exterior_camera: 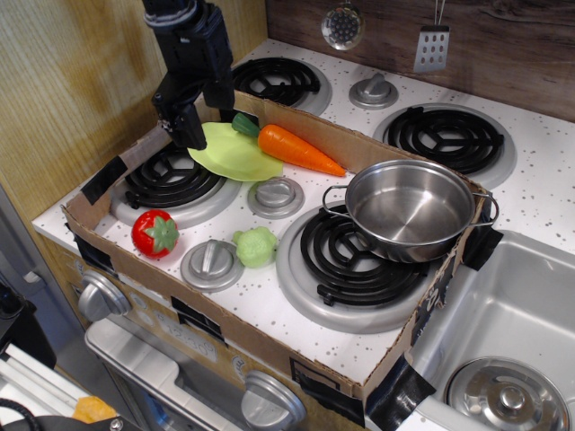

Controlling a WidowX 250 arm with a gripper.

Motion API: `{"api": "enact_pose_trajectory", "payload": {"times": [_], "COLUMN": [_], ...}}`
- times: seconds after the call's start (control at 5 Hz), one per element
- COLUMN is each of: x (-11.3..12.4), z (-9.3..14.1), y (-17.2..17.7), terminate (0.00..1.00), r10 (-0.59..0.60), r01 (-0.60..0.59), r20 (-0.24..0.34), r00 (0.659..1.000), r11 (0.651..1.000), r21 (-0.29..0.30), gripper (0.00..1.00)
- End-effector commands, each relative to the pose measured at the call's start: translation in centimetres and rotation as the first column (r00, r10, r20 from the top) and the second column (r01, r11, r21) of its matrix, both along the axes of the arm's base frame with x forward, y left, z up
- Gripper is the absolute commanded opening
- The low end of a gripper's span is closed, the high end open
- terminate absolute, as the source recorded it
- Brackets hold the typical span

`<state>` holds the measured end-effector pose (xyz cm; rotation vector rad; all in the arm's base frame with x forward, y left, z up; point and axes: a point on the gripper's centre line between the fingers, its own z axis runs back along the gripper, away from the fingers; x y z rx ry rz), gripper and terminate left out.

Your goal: Take carrot off plate

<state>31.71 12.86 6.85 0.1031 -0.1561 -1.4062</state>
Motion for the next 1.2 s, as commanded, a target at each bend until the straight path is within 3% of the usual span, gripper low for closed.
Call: {"api": "enact_pose_trajectory", "payload": {"times": [0.0, 0.4, 1.0], "x": [3.0, 5.3, 4.9], "z": [0.5, -0.9, -2.6], "y": [-1.0, -1.6, -2.2], "terminate": [0.00, 0.00, 0.00], "r10": [-0.109, -0.186, -0.172], "r01": [0.108, 0.186, 0.173], "r20": [0.027, 0.017, 0.053], "r00": [0.994, 0.982, 0.984], "r11": [0.993, 0.983, 0.985], "r21": [0.038, 0.010, -0.014], "gripper": [1.00, 1.00, 1.00]}}
